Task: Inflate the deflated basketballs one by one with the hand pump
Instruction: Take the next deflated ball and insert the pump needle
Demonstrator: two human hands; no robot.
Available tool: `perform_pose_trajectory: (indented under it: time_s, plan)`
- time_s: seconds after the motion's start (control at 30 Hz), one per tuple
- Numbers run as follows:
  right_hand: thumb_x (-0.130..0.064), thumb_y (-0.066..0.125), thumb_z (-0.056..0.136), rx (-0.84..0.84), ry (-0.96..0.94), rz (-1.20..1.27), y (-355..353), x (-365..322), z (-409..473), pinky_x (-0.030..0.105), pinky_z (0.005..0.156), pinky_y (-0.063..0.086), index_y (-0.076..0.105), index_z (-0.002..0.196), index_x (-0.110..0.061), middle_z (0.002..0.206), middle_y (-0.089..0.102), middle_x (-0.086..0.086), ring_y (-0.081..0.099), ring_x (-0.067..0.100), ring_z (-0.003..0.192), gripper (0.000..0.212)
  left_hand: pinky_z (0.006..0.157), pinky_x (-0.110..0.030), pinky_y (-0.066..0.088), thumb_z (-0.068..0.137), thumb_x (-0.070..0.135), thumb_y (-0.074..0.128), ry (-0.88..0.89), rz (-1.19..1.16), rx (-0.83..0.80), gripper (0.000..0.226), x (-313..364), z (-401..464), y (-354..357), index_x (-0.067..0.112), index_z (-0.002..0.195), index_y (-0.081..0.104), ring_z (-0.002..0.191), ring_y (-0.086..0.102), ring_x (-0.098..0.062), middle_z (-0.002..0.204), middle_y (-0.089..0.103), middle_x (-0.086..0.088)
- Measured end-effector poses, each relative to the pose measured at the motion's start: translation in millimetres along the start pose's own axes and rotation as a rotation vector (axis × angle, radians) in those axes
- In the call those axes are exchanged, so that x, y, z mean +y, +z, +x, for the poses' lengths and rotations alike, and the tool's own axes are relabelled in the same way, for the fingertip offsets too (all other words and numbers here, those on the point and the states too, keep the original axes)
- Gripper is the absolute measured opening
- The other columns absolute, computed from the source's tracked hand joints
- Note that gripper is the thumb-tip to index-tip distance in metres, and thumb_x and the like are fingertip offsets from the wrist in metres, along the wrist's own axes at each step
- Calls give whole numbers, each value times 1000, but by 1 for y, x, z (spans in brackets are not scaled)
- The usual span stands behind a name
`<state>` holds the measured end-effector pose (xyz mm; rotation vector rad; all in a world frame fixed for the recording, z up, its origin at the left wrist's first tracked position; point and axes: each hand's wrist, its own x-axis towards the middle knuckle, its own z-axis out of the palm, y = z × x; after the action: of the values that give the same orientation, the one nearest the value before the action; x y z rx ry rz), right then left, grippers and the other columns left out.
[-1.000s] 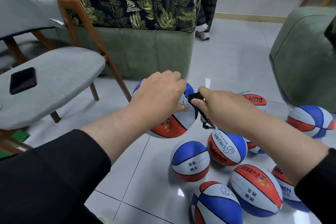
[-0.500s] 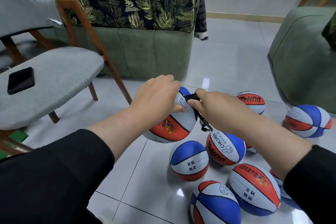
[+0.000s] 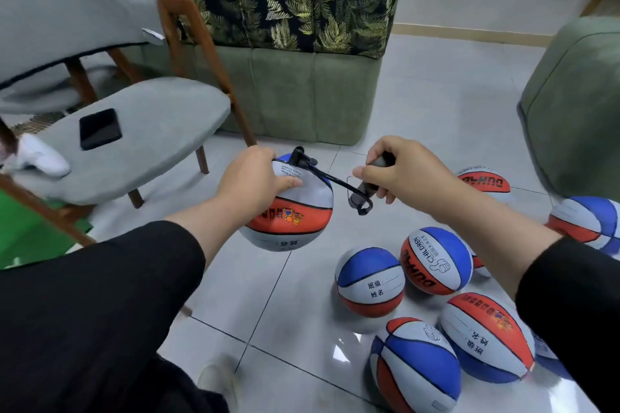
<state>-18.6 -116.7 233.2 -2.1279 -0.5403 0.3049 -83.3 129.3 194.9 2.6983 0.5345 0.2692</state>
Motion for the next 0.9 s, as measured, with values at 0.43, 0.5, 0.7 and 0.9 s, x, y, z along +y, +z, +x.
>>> perform_pose_trajectory:
  time_s: [0.43,0.5,0.7,0.9]
  plan:
    - [-13,64,90,-121,193,86,83,21,-33,31,52,55,62,89,-7,82,73,14,69,24,56,7,67,-37,38,88,41,81,-242,-50,-90,37,-127,-60,59,16,88,53,83,56,-33,82,54,-1]
    - [-14,65,91,-126,248,102,100,35,-38,37,59,61,61,90,-7,85,75,13,72,28,60,9,69,-37,39,89,43,79,-227,11,-136,39,-139,-68,74,14,93,54,85,55,-33,89,54,-4]
    - [-18,64,92,-116,389,147,142,74,-53,48,75,63,60,94,-7,86,77,7,73,28,61,12,72,-39,39,91,44,76,-103,136,-242,42,-146,-72,114,16,95,45,96,56,-33,98,48,-4]
    - [-21,65,90,-65,479,162,163,91,-59,31,57,57,66,95,-7,64,71,-5,67,20,56,14,76,-40,41,94,38,74,-62,117,-332,36,-131,-60,159,18,98,45,96,50,-27,101,48,-3]
